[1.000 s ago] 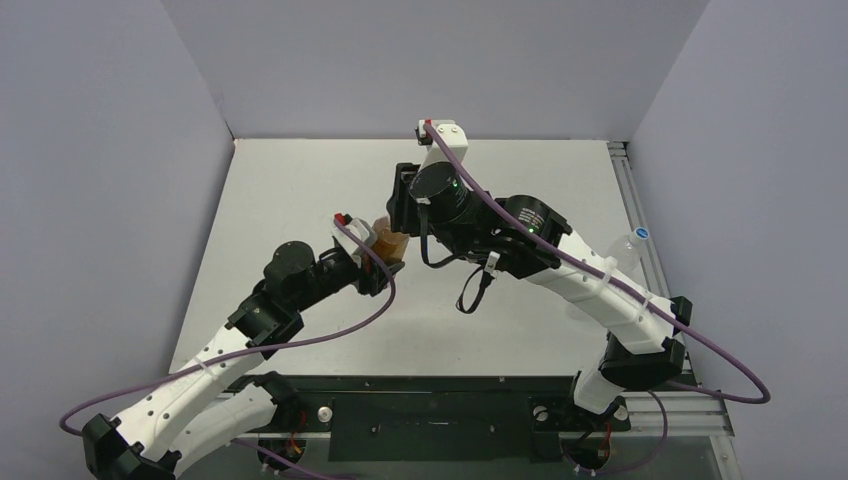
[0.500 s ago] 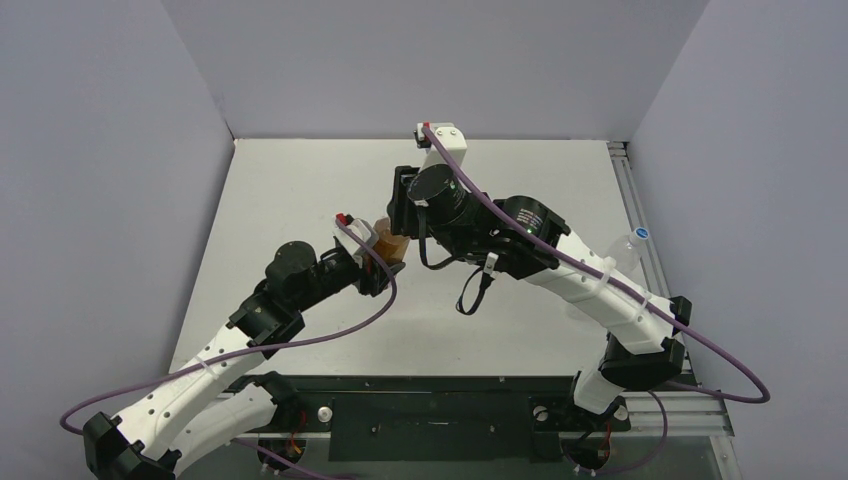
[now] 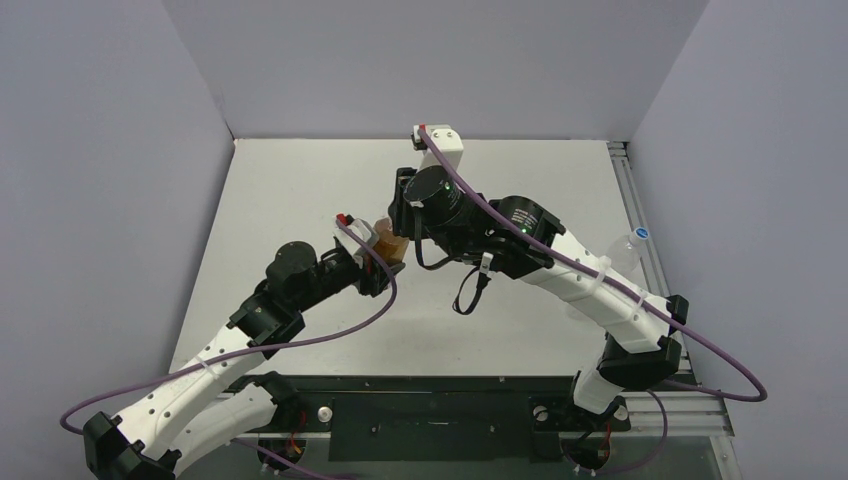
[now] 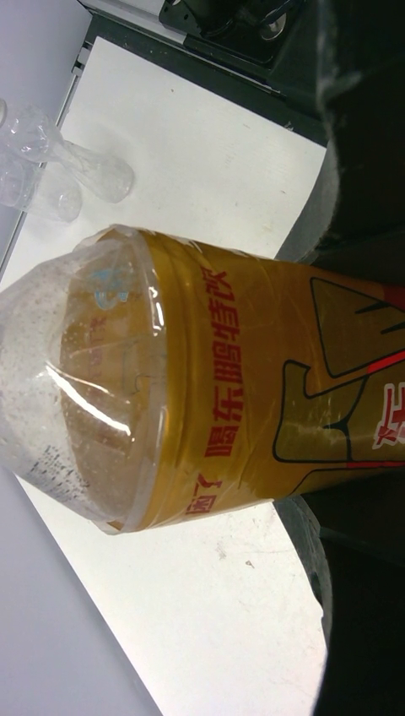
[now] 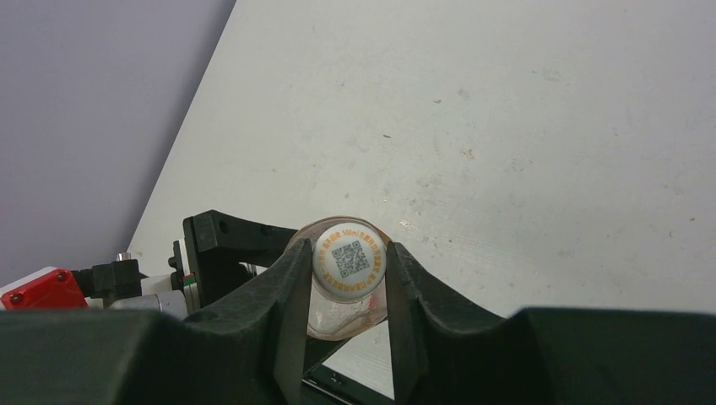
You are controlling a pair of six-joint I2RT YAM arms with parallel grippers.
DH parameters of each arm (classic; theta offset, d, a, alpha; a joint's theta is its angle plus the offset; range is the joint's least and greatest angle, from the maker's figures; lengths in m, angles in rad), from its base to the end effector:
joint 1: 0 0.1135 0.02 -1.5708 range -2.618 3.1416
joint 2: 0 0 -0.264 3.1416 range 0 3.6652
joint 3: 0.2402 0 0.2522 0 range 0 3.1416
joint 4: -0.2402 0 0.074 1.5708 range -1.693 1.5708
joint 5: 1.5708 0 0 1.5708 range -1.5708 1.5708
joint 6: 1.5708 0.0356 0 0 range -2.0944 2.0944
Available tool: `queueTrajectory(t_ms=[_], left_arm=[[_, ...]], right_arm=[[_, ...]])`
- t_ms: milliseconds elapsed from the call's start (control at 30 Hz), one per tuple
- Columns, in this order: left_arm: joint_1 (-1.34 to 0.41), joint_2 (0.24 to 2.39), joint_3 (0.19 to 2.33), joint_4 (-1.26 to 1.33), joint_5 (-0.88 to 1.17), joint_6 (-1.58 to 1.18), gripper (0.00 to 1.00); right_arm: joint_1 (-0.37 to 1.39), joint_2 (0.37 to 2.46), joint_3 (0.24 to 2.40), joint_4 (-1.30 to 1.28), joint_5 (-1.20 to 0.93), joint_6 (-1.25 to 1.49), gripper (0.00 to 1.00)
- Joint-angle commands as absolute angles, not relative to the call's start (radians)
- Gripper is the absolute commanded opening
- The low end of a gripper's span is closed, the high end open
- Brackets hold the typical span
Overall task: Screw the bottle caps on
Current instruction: Screw the bottle cap onto the plastic bottle.
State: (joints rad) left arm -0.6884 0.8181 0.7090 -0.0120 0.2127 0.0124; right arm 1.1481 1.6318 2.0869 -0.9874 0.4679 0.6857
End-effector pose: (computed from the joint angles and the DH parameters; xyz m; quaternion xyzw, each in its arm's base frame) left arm 0.1478 -0.1313 0.3260 0.3216 0.6750 -0.2936 0.5956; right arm 0.1463 0.2861 0.4849 -0.0815 0.8484 0.2607 0.4534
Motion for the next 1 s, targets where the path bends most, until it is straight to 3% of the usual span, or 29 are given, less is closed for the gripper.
queueTrajectory(t_ms=[0,133,200,433,633,967], left_arm=[[-0.696,0.807,0.711,0.019,0.209,0.017,0.0],[-0.696,0.807,0.729,0.005,0.255,0.014,0.0],[-0.696,0.805,0.746,-0.043,0.311,0.021,0.0],[-0.693,0.767,0.777,-0.097,0.586,0.009,0.0],[-0.693,0.72,0.765,-0.056,0.695,-0.057,0.0],[-0.69,0.715,0.732,0.013,0.648,-0.104,0.0]], right_arm=[[1.159,1.634,2.079,-0.974,0.478,0.684,0.22],[1.156,1.636,2.092,-0.98,0.449,0.637,0.04],[1.147,1.624,2.093,-0.976,0.41,0.589,0.0],[1.08,1.506,1.969,-0.876,0.068,0.383,0.0],[1.022,1.382,1.815,-0.753,-0.205,0.327,0.0],[0.995,1.321,1.759,-0.699,-0.225,0.379,0.0]])
